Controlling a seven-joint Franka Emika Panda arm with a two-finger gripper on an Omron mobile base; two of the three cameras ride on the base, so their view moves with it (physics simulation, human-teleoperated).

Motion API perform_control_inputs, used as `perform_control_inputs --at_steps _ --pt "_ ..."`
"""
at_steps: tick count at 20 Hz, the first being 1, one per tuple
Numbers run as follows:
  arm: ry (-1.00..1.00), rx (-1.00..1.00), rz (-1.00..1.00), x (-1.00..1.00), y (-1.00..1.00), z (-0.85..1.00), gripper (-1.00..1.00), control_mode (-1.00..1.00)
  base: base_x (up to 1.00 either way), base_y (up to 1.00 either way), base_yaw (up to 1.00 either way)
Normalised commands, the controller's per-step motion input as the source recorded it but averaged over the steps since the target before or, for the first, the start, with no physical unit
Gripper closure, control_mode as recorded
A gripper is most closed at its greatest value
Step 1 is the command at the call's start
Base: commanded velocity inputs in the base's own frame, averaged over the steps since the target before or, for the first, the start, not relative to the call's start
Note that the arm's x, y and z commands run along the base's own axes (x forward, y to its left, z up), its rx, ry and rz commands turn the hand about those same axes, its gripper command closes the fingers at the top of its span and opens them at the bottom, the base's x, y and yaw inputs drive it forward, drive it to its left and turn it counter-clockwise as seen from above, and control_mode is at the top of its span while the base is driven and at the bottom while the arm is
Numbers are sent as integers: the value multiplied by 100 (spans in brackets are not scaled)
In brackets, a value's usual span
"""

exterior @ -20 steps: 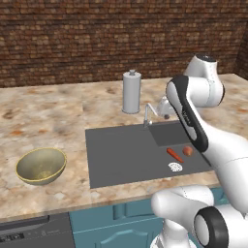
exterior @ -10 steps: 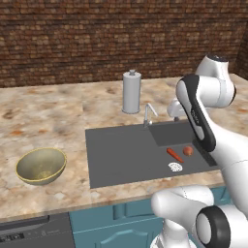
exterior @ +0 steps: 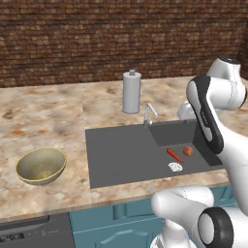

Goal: Remove the carrot and onion from the sink. Then move the bowl and cup from the counter to the sink for washing.

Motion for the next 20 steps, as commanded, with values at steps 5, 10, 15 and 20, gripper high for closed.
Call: perform_control_inputs --at_steps 5,10,15,20 --pt "-4 0 10 -11 -28 -10 -100 -100 0 0 0" --pt "-4 0 17 -2 -27 -10 -100 -100 0 0 0" --pt "0 0 14 0 -25 -14 -100 -100 0 0 0" --pt "0 0 10 1 -15 -19 -100 -100 0 0 0"
